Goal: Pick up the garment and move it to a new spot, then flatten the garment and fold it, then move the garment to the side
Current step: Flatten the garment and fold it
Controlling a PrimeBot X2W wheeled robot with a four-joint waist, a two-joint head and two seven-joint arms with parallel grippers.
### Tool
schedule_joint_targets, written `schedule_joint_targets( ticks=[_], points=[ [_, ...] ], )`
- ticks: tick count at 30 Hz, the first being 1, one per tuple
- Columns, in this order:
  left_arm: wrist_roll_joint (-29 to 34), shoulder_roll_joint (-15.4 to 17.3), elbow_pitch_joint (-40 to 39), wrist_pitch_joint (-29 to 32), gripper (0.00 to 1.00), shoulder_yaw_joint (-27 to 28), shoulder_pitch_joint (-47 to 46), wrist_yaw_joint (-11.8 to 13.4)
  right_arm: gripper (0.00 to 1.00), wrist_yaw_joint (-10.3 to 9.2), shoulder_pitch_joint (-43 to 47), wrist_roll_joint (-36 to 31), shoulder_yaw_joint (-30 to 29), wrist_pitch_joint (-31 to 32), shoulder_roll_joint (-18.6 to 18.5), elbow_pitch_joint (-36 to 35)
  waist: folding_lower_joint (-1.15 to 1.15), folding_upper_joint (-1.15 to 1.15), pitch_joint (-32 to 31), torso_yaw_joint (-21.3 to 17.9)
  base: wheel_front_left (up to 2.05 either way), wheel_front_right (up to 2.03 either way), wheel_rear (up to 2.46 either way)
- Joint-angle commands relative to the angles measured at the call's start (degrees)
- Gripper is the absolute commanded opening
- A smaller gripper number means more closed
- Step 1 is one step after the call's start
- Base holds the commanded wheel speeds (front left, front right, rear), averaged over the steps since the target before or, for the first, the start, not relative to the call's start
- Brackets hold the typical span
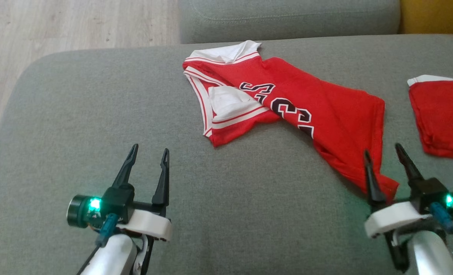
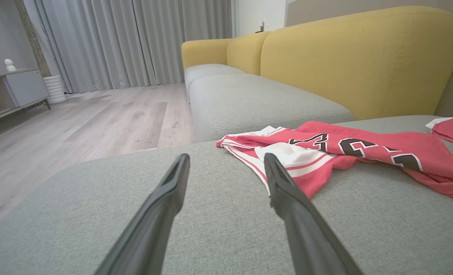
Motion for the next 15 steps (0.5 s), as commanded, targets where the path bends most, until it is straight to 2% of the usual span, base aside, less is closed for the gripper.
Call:
schedule_joint_targets(
  ticks=[1, 9, 15],
  points=[
    [0.41, 0.26, -1.69, -0.47, 1.00, 2.11, -2.60, -0.30, 1.00, -0.05, -2.17, 1.45, 2.32, -1.33, 0.36, -2.84, 0.00, 0.00, -0.13, 0.23, 0.00, 0.00, 0.00],
    [-0.64, -0.52, -1.58, -0.45, 1.00, 2.67, -3.41, -1.67, 1.00, -0.05, -0.25, 11.09, 7.36, -3.20, 1.02, -6.92, 0.00, 0.00, 2.22, -0.76, 0.00, 0.00, 0.00],
    [-1.20, -0.11, 0.70, 2.61, 1.00, 2.22, -9.04, -4.06, 1.00, -0.05, -1.60, 13.78, 8.83, -3.41, 1.04, -8.30, 0.00, 0.00, 6.84, -3.60, 0.00, 0.00, 0.00]
  ],
)
